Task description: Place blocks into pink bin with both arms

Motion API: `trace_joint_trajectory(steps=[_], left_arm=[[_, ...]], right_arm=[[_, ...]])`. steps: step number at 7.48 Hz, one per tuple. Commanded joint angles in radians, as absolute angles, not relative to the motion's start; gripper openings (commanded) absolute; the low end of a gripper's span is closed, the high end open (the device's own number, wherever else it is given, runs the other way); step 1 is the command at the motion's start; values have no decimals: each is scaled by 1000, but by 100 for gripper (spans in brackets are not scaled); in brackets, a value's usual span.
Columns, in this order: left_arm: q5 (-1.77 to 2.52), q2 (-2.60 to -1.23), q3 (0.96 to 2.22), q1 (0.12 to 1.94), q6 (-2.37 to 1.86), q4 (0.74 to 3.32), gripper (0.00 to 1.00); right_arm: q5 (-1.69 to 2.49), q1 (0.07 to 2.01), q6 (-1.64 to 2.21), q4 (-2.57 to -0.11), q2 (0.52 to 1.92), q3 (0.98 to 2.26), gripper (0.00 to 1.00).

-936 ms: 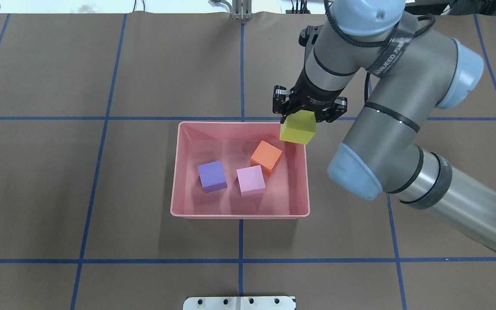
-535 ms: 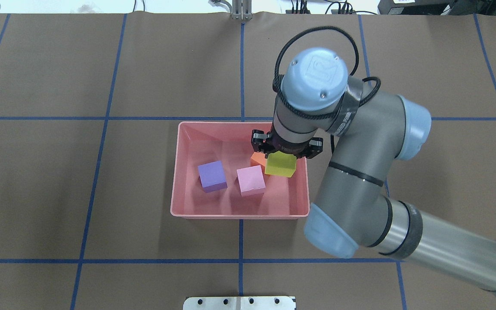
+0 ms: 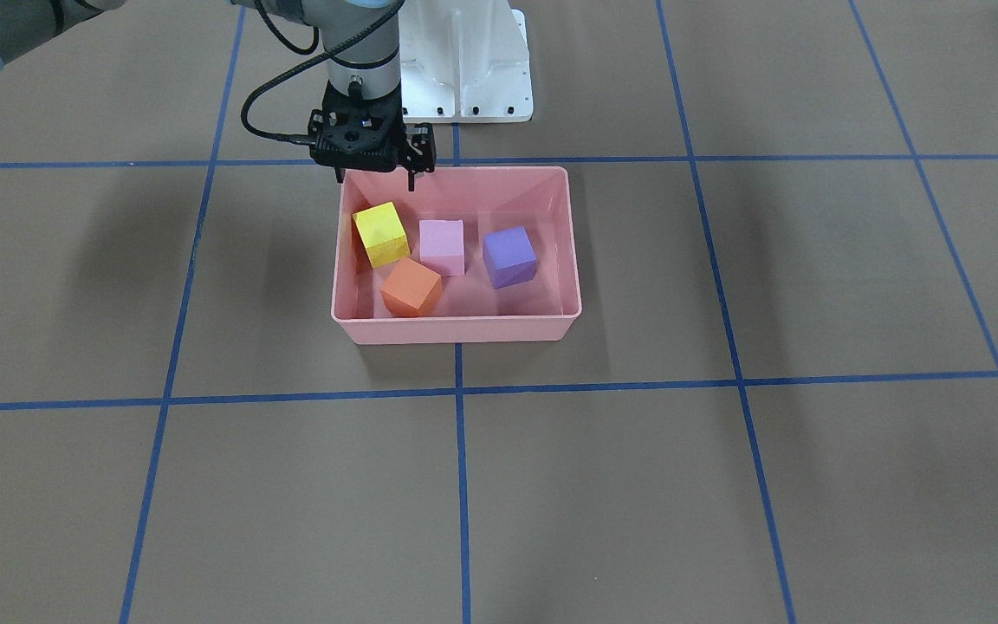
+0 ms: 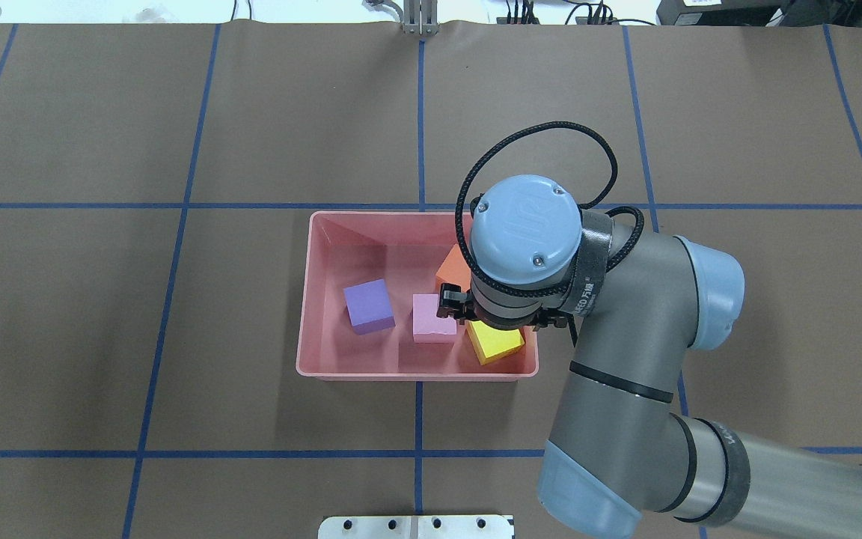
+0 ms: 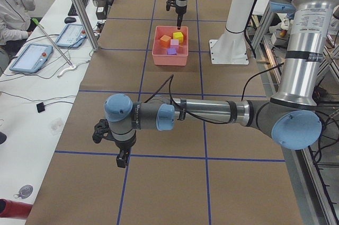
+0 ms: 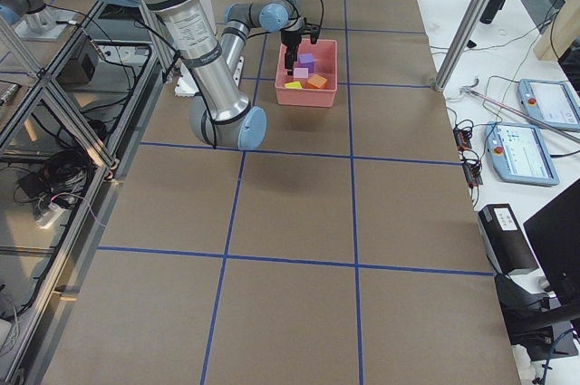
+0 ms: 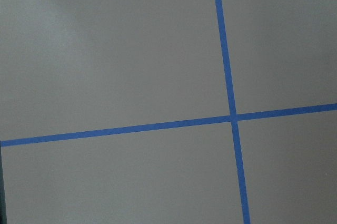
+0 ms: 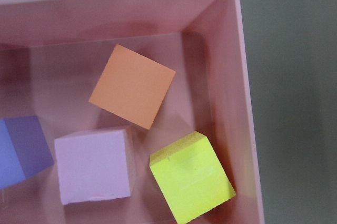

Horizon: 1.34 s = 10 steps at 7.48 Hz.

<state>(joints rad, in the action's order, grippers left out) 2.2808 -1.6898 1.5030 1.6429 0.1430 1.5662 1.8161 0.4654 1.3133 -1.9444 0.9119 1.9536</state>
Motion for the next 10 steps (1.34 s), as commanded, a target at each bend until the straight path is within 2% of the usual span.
trace_joint_trajectory(steps=[1,3,5,6,10], left_arm=[[2279,-1687,1503,1643,141,1556,100],[2281,-1675,1497,1643,141,1552,100],[2348,-1640,1511,1643,129,1551,100],[2383,-1640,1516,1643,30,1561,100],[2350,-1637,1571,1614,66,1577,100]], right_arm=[[1917,634,1103,-1945,946,1959,100],[2089,878,790,-1940,1033,1953,100],[2181,1065,503,-1940,1090,1869,100],[2218,1134,382,-1940,1115,1826,100],[2299,1391,-1,-1940,1230,1682,100]])
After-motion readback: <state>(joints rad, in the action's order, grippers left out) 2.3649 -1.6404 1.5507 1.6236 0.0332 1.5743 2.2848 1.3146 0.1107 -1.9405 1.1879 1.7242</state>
